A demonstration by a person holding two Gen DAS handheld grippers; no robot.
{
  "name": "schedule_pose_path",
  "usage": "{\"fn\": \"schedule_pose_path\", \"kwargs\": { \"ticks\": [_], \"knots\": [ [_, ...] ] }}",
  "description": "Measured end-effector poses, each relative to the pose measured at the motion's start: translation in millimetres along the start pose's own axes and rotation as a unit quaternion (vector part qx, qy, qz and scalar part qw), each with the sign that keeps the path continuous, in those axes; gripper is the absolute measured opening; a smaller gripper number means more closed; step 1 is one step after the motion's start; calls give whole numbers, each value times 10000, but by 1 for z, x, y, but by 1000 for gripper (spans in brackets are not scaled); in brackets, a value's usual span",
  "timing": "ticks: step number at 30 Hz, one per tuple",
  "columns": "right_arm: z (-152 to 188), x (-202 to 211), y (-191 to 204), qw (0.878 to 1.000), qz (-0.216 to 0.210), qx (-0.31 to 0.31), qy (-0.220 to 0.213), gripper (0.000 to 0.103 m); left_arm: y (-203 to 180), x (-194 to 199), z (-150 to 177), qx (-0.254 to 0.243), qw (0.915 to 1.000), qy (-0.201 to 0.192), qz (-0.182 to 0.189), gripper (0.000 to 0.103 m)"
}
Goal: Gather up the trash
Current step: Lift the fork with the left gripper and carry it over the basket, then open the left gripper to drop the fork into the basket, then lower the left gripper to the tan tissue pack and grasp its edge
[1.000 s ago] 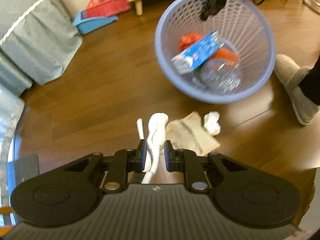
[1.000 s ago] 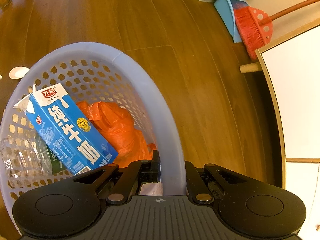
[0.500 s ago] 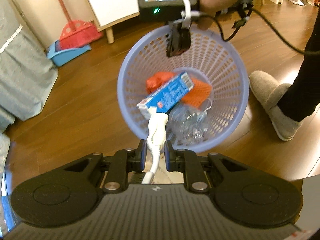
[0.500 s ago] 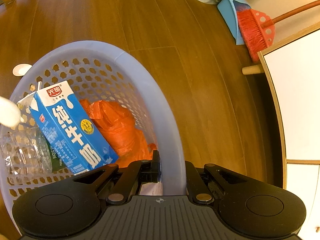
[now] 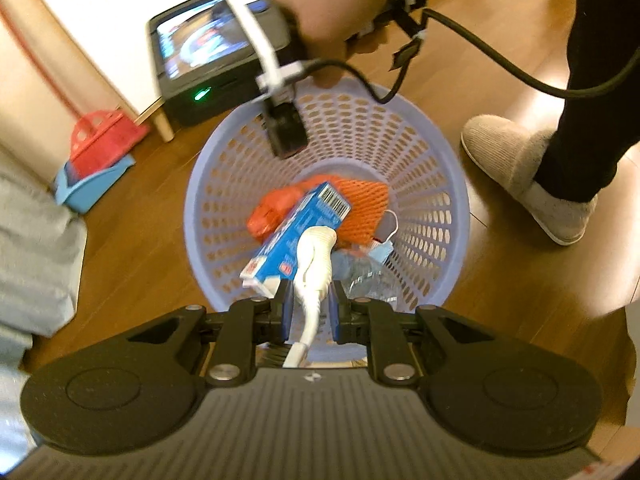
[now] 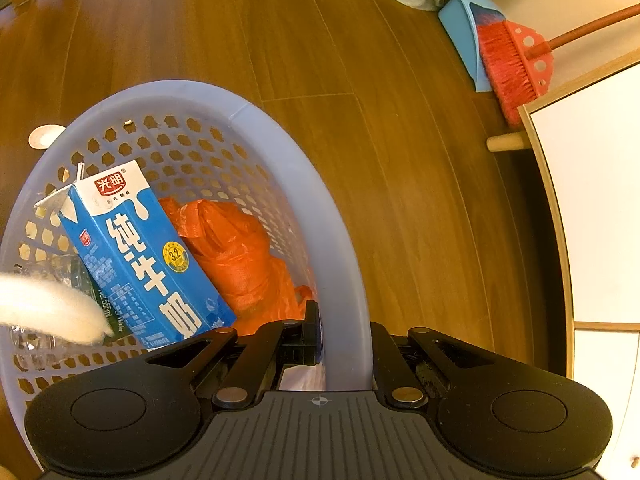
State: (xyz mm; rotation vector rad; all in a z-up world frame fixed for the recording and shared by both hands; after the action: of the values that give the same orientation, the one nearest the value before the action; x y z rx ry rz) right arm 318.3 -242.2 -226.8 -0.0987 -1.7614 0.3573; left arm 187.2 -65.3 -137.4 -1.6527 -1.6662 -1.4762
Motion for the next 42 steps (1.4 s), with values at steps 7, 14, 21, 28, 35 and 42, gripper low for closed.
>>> {"fn": "schedule_pose_path", "kwargs": {
  "ticks": [7,14,21,28,35,42],
  "knots": [
    [0,0,0,10000,-22,14,4,0,-5,-25,-23,-561,9978,-143,-308,27],
    [2,-3,-1,10000,-17,32,31,0,-3,-31,-12,-501,9974,-110,-497,27],
    [2,-6,2,10000,-7,81,54,0,2,-26,36,-96,9981,270,-537,27],
    [0,-8,3,9999,7,126,67,0,12,-22,101,257,9945,793,-642,27],
    [0,-9,4,9999,12,118,73,0,25,-18,168,698,9866,1264,-757,31],
    [0,-9,5,9999,20,140,61,0,20,-31,223,1003,9790,1618,-733,39]
  ]
}}
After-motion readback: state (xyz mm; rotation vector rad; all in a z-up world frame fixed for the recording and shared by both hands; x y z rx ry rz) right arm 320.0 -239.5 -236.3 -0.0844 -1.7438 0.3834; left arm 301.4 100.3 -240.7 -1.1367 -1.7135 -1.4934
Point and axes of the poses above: each gripper's, at about its wrist camera, not at the fingertips, and x roughly against the way its jaws point, y to its left, z to its underside, the point moved 8 cm from there along -x, roughly the way its jaws point, and after that the axes turned 12 degrees about -x, right-handed, at the moved point
